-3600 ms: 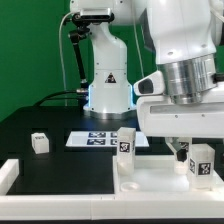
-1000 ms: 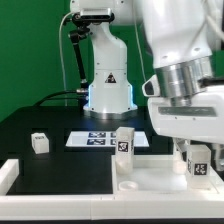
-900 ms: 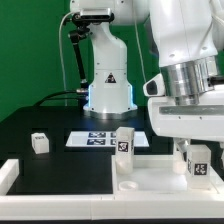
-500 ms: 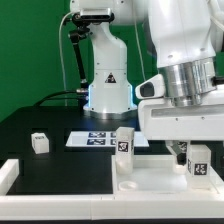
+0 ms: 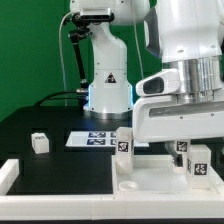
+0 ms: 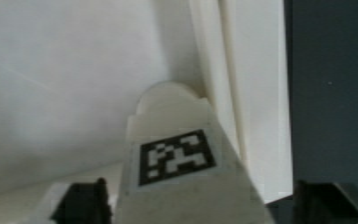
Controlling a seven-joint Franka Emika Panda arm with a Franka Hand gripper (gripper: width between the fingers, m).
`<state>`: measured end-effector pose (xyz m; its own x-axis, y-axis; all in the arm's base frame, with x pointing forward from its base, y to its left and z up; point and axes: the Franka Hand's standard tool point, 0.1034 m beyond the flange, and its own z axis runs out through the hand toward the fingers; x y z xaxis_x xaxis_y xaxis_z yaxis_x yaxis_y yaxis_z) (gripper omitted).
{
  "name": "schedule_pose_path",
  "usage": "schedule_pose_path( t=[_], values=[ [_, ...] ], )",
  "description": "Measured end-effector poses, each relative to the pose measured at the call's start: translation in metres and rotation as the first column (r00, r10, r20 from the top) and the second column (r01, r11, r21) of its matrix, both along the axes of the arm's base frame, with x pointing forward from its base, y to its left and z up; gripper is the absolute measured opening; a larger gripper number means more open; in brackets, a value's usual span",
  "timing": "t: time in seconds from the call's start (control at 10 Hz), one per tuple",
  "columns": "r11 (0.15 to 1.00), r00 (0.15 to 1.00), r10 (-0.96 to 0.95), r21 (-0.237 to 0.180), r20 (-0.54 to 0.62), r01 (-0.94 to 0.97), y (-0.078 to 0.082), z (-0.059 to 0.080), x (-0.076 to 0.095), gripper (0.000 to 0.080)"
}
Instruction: Assemble square table
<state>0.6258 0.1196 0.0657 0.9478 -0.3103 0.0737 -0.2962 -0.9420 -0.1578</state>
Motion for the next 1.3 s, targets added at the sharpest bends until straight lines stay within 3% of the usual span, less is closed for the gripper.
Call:
schedule_pose_path(
  t=[0.1,0.2,0.4,0.5,0.8,0.9,1.0,1.1,1.2,1.3],
  values=[
    [0.999,0.999,-0.054,0.008,-0.008,0.054,-0.0001,-0.0003,-0.0003,0.0359],
    [0.992,0.992,-0.125,0.015,-0.019,0.125,-0.0014,-0.0009,-0.0005,0.0289],
    [0.945,0.945,-0.322,0.032,-0.059,0.324,-0.0025,0.0013,0.0013,0.0289],
    [0.873,0.871,-0.481,0.039,-0.096,0.486,-0.0035,0.0029,0.0024,0.0289],
    [0.436,0.43,-0.859,0.043,-0.278,0.899,0.0008,0.0027,0.0017,0.0289],
    [0.333,0.329,-0.892,0.04,-0.311,0.942,-0.0006,0.0022,0.0026,0.029],
    [0.298,0.292,-0.902,0.03,-0.318,0.954,0.0017,0.0023,0.0021,0.029],
    [0.283,0.276,-0.906,0.026,-0.321,0.959,0.0024,0.0017,0.0017,0.029],
    [0.358,0.35,-0.886,0.032,-0.303,0.933,0.0026,0.0011,0.0007,0.0364],
    [0.568,0.557,-0.794,0.03,-0.245,0.823,0.0047,-0.0001,-0.002,0.0364]
  ],
)
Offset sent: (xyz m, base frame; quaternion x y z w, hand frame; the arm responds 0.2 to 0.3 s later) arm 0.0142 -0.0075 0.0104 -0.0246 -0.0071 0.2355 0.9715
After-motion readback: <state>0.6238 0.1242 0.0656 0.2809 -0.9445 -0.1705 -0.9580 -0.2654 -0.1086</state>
